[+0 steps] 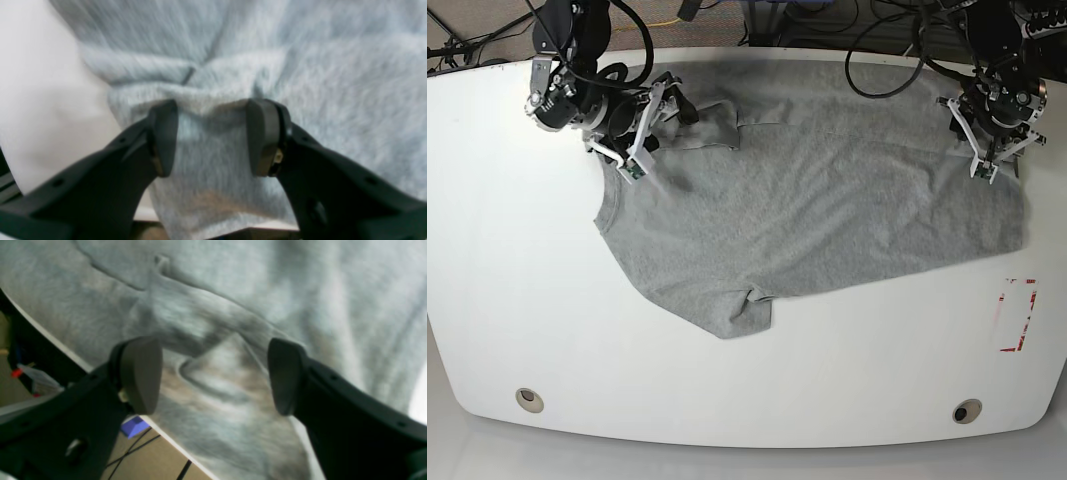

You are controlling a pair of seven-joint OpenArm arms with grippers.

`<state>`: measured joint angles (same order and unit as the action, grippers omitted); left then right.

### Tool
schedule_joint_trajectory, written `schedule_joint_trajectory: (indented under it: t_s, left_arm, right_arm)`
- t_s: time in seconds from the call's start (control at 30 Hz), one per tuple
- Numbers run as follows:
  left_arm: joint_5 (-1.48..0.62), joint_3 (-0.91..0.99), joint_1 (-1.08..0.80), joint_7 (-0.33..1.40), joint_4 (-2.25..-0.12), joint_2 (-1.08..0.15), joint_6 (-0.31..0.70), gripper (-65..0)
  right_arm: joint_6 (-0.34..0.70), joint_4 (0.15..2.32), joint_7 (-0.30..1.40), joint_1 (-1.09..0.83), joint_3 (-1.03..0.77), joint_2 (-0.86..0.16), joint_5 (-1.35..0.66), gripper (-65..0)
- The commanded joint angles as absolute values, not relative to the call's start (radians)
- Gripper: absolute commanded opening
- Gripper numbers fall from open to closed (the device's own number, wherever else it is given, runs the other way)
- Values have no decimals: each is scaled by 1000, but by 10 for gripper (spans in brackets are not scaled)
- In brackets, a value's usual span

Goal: Fold the T-shirt properly
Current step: 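Pinch the shirt's collar edge with both grippers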

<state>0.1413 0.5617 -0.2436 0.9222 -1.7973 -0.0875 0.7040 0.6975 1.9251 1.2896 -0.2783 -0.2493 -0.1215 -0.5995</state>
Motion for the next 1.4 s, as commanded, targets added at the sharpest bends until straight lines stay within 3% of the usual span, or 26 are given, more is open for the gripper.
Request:
schedule_joint_trajectory:
  t_s: [0.0,0.07,0.2,0.3,0.63,1.1,1.37]
  left_arm:
    - [143,565,-245,908,-1808,-114,698,-350]
    - [143,565,-248,908,-1808,-119,698,-350]
    - [143,565,-249,908,-1810,-119,698,-350]
    - [143,565,-249,908,-1810,-120,698,-350]
    - [145,564,-249,906,-1808,-120,698,-350]
    - [145,559,-251,906,-1807,-133,698,-350]
    - [143,561,-251,906,-1781,-143,698,-350]
  right_arm:
    - [698,1896,1279,-268,-249,-120,-596,-205]
    - [698,1856,1274,-259,-249,-116,-596,-271]
    - [698,1831,1250,-255,-249,-114,-596,-512]
    - [698,1836,1250,-257,-249,-120,-599,-647]
    - [698,1928,1250,-260,-326,-120,-604,-650]
    - [698,1922,1250,-203,-398,-163,-756,-650]
    - [698,1741,1210,-102,-403,-165,-691,-420]
